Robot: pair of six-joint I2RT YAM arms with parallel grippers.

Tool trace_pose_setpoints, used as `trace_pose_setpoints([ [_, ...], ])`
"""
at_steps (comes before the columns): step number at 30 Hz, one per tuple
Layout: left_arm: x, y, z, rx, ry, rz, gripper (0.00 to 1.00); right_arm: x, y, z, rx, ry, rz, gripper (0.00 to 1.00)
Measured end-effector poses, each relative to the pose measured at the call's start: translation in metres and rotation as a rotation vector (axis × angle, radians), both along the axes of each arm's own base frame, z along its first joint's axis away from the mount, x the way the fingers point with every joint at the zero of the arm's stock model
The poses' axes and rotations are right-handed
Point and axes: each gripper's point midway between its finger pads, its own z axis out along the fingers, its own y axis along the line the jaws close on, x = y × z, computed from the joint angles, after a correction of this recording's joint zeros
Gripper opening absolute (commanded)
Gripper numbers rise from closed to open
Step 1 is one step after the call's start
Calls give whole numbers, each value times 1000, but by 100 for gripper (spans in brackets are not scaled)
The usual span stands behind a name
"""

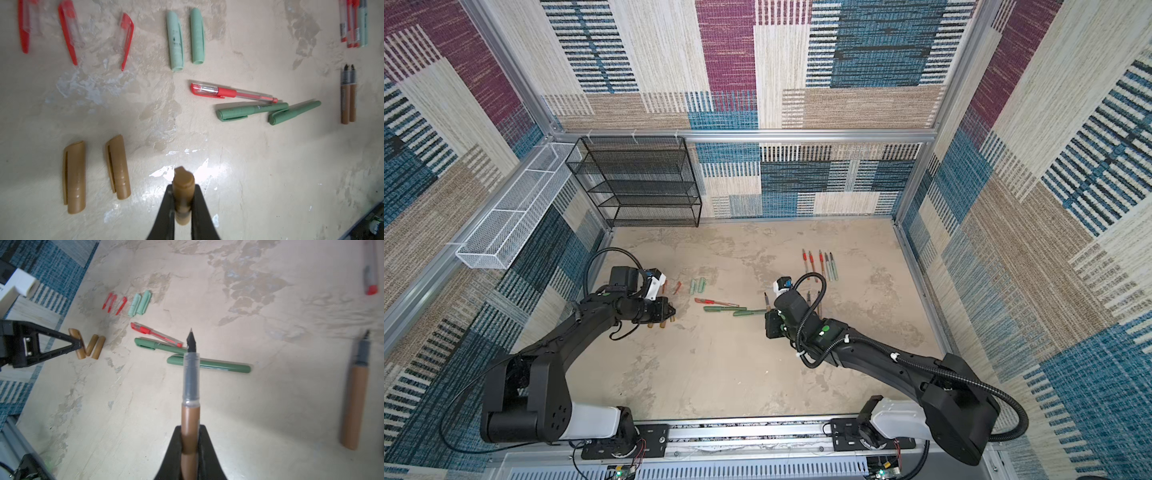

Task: Open the pen caps
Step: 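Set the tan cap beside the other two caps while the right carries the pen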

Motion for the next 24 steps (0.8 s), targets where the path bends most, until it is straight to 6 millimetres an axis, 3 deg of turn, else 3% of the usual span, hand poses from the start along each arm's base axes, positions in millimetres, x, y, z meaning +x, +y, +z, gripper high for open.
trace_pose_setpoints([
  [8, 5, 11, -24, 80, 88, 14, 3, 2, -35, -4, -21, -14, -63, 1],
  [16, 10, 15, -38, 110, 145, 16, 9, 4, -51, -13, -40, 0, -85, 1],
  [24, 13, 12, -46, 126, 177, 6, 23, 5, -57, -21, -58, 16, -82, 1],
])
